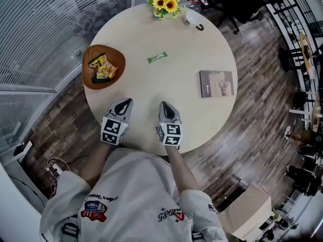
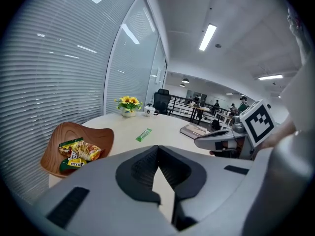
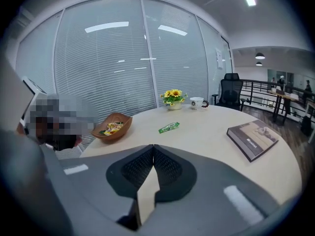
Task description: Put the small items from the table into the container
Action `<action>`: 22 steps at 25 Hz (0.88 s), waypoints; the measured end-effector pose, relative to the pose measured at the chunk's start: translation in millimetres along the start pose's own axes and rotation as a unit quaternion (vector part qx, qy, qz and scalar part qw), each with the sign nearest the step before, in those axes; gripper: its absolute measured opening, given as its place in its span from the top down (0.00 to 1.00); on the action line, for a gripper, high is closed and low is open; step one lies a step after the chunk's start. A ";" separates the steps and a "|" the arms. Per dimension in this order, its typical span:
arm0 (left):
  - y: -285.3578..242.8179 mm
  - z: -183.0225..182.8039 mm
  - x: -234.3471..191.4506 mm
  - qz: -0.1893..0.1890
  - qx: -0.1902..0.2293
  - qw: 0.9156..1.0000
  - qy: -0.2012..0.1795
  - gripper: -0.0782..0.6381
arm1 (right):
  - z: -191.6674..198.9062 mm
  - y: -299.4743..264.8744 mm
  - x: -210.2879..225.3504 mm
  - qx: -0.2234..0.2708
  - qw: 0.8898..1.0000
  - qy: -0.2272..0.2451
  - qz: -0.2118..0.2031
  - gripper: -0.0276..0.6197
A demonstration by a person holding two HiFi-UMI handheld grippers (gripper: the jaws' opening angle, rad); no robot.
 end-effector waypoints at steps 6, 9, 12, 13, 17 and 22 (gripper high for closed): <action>6.4 -0.3 -12.4 -0.009 0.010 1.000 0.019 0.88 | -35.0 -57.0 9.4 0.004 0.999 -0.038 0.021 0.95; 6.9 -9.3 -16.0 -0.012 0.024 0.999 0.028 0.88 | -67.3 -97.6 16.7 0.016 0.998 -0.054 0.035 0.87; 10.5 -12.6 -19.7 -0.014 0.027 0.999 0.032 0.88 | -94.5 -143.7 18.1 0.010 0.997 -0.066 0.036 0.74; 12.7 -11.7 -21.1 -0.015 0.025 0.999 0.032 0.88 | -101.3 -157.4 19.1 0.008 0.996 -0.074 0.042 0.69; 21.2 -4.8 -31.3 -0.030 0.013 0.999 0.043 0.88 | -120.0 -199.9 33.3 -0.003 0.989 -0.112 0.091 0.56; 26.2 13.6 -42.9 -0.044 -0.007 0.997 0.064 0.88 | -124.1 -233.6 47.5 -0.016 0.988 -0.102 0.114 0.55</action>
Point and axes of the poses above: the fingertips, and each gripper's own axes: y backward along the fingers, x to its right, z out of its underside, the point moved 8 cm from there along y, backward along the fingers, and after that the axes turned 14 degrees about -x, right-handed, at the moved point
